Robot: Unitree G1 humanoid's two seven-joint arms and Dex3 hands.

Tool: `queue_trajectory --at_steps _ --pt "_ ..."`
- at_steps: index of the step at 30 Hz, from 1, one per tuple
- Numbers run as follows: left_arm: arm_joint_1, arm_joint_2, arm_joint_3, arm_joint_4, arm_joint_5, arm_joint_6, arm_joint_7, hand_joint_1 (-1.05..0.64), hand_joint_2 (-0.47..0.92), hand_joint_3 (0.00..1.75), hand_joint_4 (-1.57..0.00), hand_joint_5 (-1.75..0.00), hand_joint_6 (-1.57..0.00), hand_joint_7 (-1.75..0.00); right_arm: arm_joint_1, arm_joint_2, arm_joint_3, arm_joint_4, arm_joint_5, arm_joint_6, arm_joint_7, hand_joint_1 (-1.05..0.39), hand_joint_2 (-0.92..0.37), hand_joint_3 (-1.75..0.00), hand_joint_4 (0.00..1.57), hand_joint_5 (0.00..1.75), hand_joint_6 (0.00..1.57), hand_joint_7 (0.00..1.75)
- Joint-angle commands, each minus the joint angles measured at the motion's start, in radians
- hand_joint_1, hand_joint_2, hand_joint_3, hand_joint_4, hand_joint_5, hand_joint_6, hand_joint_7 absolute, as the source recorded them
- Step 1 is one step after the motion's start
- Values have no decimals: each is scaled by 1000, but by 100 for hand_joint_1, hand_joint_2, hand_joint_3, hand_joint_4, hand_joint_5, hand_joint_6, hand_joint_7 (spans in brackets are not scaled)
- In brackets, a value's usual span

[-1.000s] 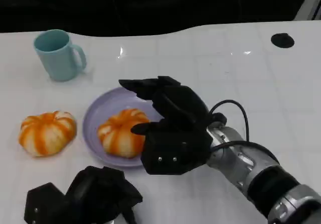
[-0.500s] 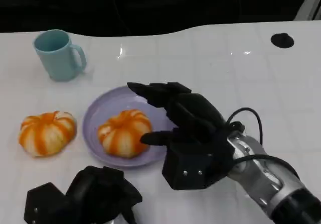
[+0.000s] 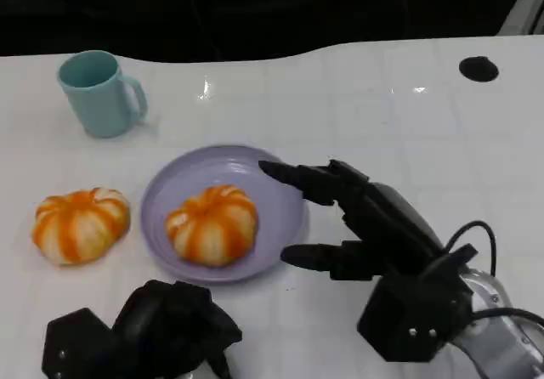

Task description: Grasp the bread from the table and place it into the plate.

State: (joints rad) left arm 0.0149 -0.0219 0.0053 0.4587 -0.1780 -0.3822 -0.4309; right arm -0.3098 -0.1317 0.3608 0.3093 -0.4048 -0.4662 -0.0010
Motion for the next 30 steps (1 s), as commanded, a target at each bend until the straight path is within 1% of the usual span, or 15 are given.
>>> queue_trajectory --at_steps 1,2,3,4,5,6,8,9,13,18,25,29,30 --pt "-6 7 3 4 7 -2 15 -105 81 1 -148 -96 -157 -52 56 -14 -56 -3 57 -90 -27 -34 -91 -15 42 107 72 29" --pt "-5 7 2 1 6 0 16 -105 81 1 -148 -96 -157 -52 65 -16 -65 1 63 -108 -30 -31 -85 -27 49 122 74 47" --pt "-5 6 2 0 6 0 17 -105 81 1 -148 -96 -157 -52 72 -18 -73 5 67 -125 -32 -28 -72 -53 54 129 73 64" --pt "-5 6 2 0 5 -2 15 -105 81 1 -148 -96 -157 -52 83 -23 -83 11 76 -148 -33 -26 -60 -76 58 135 72 76" --pt "-4 6 2 0 4 -3 14 -105 81 1 -148 -96 -157 -52 92 -27 -92 17 82 -169 -34 -21 -50 -98 63 147 73 94" --pt "-4 5 2 -1 2 -1 12 -105 81 1 -148 -96 -157 -52 100 -30 -101 24 89 -188 -33 -19 -46 -108 64 155 72 104" --pt "-5 5 3 -1 0 1 11 -105 80 0 -148 -97 -157 -51 122 -40 -118 20 107 -200 -21 -17 -41 -118 65 166 68 121" --pt "-4 5 3 -2 0 2 11 -105 80 0 -148 -97 -157 -51 131 -43 -124 16 112 -201 -15 -17 -41 -121 64 170 67 127" --pt "-2 7 2 -4 2 3 12 -105 80 0 -148 -97 -157 -51 171 -61 -148 2 142 -209 8 -17 -42 -122 67 173 68 135" --pt "-1 9 2 -9 3 1 10 -105 81 1 -148 -97 -157 -50 227 -83 -172 -29 170 -210 42 -19 -45 -117 69 173 67 137" --pt "-5 13 2 -7 4 2 10 -105 82 1 -148 -97 -157 -49 300 -96 -200 -63 155 -222 34 -20 -46 -114 72 175 67 139" --pt "-7 14 3 -4 3 -2 8 -105 82 1 -148 -97 -157 -49 335 -109 -215 -70 129 -236 22 -24 -48 -108 71 175 67 139" --pt "-7 14 3 -3 3 -3 8 -105 82 1 -148 -97 -157 -49 342 -114 -217 -69 125 -243 20 -24 -48 -109 70 175 69 138"
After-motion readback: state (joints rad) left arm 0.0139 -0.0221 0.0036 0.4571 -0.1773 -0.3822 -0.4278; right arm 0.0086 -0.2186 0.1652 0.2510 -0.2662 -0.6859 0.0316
